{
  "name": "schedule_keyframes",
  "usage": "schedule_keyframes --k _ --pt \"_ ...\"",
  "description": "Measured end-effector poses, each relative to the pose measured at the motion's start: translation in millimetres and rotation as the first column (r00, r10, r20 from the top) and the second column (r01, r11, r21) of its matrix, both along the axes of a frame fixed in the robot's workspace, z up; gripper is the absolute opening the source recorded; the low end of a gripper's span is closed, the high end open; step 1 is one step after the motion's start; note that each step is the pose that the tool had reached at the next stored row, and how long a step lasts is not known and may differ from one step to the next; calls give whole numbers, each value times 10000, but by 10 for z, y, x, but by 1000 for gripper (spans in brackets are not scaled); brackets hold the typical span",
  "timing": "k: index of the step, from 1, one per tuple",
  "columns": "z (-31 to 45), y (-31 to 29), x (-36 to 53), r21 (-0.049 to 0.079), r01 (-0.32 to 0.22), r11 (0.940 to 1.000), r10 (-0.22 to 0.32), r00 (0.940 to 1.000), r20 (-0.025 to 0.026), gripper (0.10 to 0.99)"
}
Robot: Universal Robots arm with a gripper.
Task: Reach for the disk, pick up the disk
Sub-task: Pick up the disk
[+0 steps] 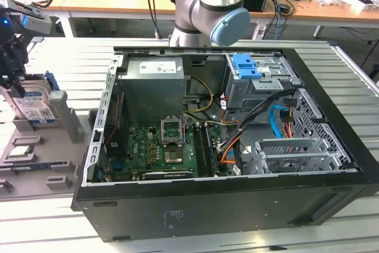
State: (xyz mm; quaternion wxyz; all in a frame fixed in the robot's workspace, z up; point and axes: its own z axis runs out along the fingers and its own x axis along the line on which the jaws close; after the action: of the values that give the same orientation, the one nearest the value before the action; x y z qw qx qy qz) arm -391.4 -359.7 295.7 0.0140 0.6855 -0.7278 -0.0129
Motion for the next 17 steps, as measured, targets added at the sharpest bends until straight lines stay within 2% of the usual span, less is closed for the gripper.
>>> schedule_keyframes --k 7,17 --pt "108 0 1 0 0 10000 0 10000 0 369" --pt "323 1 3 0 -1 10000 1 10000 0 369"
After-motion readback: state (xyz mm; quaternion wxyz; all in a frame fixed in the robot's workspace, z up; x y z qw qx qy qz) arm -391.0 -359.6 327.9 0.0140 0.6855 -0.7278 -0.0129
